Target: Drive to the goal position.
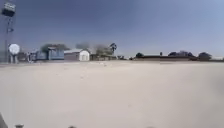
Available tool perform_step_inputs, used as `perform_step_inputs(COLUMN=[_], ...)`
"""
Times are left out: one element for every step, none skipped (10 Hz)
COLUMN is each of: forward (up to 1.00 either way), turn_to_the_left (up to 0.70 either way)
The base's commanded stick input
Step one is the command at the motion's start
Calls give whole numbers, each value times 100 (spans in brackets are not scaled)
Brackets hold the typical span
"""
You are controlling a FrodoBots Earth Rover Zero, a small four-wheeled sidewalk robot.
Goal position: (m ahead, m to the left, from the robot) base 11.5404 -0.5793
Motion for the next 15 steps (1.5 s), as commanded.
perform_step_inputs(forward=[100,100,100,100,100,100,100,100,100,100,100,100,100,100,100], turn_to_the_left=[0,0,0,0,0,0,0,0,0,0,0,0,0,0,0])
